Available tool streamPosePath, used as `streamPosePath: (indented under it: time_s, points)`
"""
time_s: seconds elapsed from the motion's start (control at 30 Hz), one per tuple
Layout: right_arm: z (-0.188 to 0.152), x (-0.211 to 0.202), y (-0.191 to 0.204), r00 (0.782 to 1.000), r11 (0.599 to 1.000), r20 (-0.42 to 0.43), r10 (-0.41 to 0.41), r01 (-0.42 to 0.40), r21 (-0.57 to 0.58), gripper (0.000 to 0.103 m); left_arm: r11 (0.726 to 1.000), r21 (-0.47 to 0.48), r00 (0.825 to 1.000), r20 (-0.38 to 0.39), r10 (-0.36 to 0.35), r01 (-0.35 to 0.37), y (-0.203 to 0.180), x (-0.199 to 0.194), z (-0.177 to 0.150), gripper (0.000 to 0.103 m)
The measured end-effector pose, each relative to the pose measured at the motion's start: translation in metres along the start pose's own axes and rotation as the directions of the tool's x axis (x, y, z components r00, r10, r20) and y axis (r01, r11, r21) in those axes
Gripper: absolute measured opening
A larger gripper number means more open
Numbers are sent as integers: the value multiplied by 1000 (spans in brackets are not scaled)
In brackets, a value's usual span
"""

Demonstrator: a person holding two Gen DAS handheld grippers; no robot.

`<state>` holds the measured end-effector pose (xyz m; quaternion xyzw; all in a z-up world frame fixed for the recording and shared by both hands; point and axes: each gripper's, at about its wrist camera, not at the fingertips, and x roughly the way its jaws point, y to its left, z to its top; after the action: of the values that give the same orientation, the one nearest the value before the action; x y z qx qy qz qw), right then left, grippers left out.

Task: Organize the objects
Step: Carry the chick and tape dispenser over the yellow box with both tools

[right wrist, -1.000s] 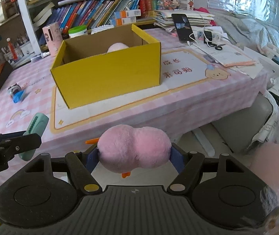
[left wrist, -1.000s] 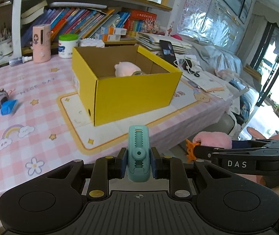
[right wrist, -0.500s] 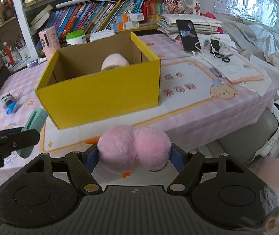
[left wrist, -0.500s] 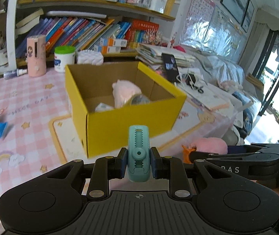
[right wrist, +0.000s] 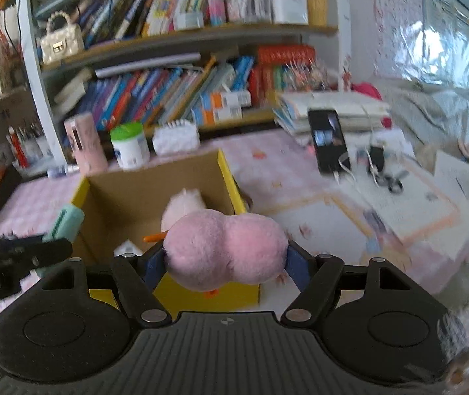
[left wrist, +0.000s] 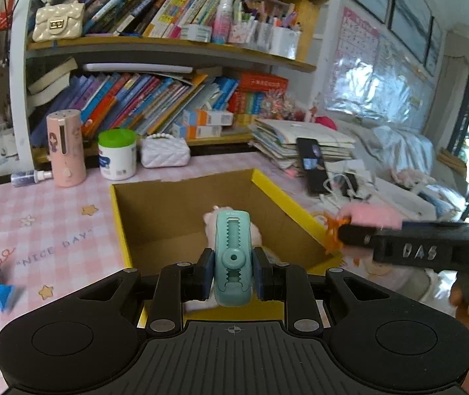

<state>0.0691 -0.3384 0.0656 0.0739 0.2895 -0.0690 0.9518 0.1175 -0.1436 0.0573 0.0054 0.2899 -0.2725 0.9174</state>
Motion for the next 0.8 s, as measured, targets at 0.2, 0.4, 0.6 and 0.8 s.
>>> streamPosePath:
  time_s: [0.2, 0.4, 0.6, 0.8]
  points:
    - [29, 30, -2, 997, 996, 23, 77, -76, -39, 71, 997, 2, 995, -63, 74, -74, 1, 37, 3, 23]
    - [47, 65, 8, 985, 979, -4, 173, -173, -105, 71, 993, -3, 984, -138, 114, -115, 1, 70, -1, 23]
    - [58, 103, 19, 966, 956, -77, 245, -254, -147, 71, 988, -29, 970, -197, 141, -149, 4, 93, -8, 23]
    - [66, 141, 37, 940, 923, -175, 293, -326, -206, 71, 981, -31, 957, -229, 178, -190, 2, 104, -11, 23]
